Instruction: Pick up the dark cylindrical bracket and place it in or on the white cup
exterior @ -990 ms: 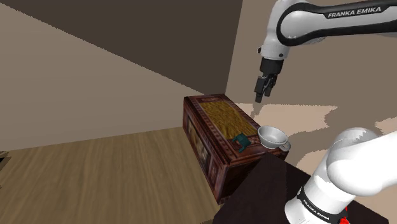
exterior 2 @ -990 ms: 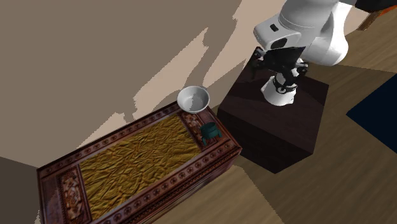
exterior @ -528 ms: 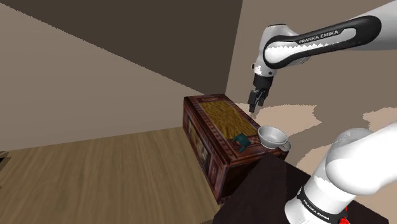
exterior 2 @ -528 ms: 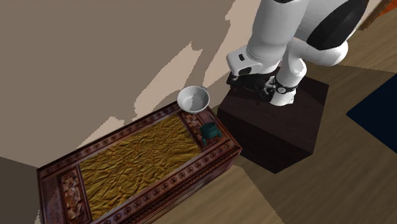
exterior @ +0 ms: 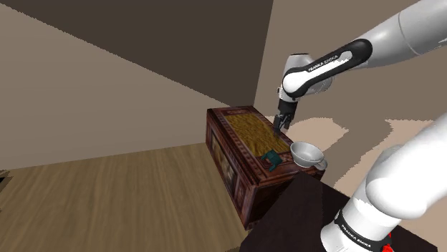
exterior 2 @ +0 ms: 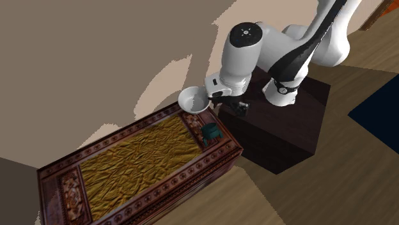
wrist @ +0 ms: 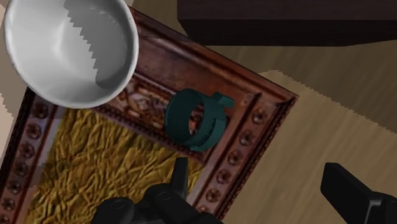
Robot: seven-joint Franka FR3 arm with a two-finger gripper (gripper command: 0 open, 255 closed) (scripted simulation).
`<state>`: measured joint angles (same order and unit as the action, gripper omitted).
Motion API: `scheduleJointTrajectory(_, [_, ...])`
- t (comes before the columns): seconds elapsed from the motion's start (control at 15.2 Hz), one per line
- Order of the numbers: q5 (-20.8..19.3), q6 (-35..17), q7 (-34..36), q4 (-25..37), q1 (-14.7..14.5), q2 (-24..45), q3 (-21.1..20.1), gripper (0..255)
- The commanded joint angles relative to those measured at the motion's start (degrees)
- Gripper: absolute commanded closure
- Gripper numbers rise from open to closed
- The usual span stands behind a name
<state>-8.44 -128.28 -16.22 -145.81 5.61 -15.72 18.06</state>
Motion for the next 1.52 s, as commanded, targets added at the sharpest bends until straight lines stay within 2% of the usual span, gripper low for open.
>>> scheduleJointTrajectory(0.0, [0.57, -3.86, -1.40, 0.34, 0.21, 4.02, 1.28, 0])
scheduleJointTrajectory(0.4, [6.23, -13.84, -7.53, 4.52, 0.79, 18.36, 3.87, 0])
scheduleJointTrajectory(0.73, [13.57, -19.83, -13.95, 10.20, 3.50, 30.62, 2.94, 0])
scheduleJointTrajectory(1.25, [17.39, -25.09, -16.71, 10.75, 5.49, 36.70, 0.55, 0])
scheduleJointTrajectory(1.45, [17.37, -25.09, -16.70, 10.75, 5.51, 36.69, 0.53, 0])
